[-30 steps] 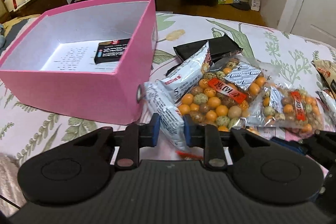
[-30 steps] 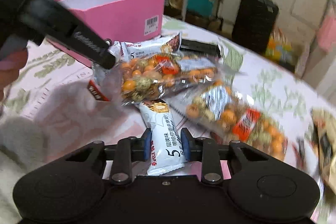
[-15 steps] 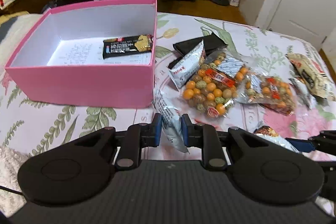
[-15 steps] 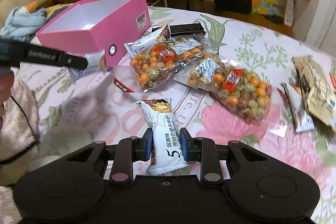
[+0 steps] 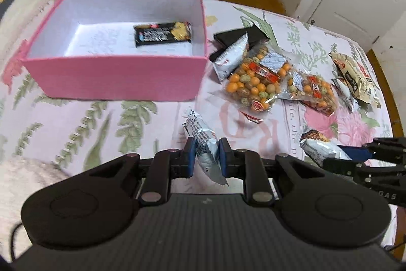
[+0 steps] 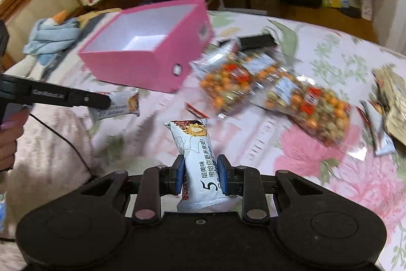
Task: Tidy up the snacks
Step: 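Lower the white bar into the pink box and open the left gripper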
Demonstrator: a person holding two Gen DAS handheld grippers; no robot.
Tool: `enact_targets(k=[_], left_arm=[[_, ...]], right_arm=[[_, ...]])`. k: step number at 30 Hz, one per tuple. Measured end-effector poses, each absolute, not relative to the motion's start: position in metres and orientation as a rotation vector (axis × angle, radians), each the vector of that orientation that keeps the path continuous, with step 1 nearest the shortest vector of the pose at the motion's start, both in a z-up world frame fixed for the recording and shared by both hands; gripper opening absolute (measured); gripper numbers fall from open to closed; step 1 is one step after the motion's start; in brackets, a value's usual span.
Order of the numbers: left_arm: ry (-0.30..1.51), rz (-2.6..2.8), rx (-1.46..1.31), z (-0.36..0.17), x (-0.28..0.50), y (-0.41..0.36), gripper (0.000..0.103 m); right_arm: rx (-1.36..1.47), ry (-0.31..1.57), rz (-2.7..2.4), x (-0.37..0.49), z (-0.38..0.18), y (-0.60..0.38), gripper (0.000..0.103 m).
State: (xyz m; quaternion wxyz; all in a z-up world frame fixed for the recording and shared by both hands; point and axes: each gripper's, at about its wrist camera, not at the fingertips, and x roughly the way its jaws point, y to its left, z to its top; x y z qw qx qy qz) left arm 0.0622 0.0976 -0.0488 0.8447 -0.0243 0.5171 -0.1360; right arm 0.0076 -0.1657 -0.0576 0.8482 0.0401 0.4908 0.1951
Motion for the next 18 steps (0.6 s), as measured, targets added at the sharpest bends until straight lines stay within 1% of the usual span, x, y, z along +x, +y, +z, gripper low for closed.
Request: enact_targets(k=[5, 11, 14, 18], left_arm=[[1.043, -0.287, -0.032, -0.012, 0.065, 0.115, 0.018], [0.932, -0.297, 0.005, 0.027, 0.072, 0.125, 0.018], [0.899, -0.277, 0.006, 0.034, 0.086, 0.128, 0.018], [0.86, -0.241, -0.004, 0.029, 0.116, 0.131, 0.018]], right_arm=[[0.066, 0.998, 0.501, 0.019, -0.032, -0.139, 0.032], [0.009, 0.908, 0.56, 0.05, -0.007, -0.101, 0.032], [-0.052, 0.829, 0.542, 0.071, -0.001, -0.082, 0.031], [-0.117, 0.771, 0.509, 0.102, -0.005, -0.057, 0.031]])
